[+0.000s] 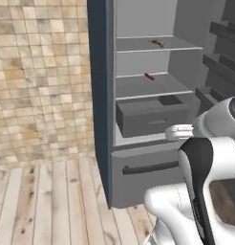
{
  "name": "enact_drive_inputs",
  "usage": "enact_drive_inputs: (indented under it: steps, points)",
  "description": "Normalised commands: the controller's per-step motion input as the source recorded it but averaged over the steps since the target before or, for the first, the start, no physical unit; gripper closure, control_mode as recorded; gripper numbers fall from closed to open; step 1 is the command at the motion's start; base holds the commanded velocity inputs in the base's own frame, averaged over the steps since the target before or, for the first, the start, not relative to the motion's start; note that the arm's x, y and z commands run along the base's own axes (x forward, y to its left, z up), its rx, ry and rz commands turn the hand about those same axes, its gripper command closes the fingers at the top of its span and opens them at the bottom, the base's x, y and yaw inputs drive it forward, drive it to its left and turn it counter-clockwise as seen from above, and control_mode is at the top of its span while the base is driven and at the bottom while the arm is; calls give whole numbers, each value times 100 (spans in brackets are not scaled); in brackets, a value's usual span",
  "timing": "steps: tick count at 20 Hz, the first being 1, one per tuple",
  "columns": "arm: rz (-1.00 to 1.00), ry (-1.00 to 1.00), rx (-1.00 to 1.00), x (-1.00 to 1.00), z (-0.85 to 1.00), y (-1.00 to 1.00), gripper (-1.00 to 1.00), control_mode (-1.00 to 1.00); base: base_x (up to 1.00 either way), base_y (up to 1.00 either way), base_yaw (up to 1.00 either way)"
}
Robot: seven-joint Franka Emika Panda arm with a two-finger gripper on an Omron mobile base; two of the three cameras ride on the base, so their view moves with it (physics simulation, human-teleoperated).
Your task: Pick up the peach and banana from the fridge and place one fruit on each plate on the dining counter.
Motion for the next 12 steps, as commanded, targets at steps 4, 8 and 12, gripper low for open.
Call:
enact_drive_inputs:
  steps: [4,8,12]
  points:
    - [0,0,0,0,0,0,-100,100,55,9,-37]
    - [0,0,0,0,0,0,-100,100,54,10,-38]
    - [0,0,0,0,0,0,-100,100,64,18,-30]
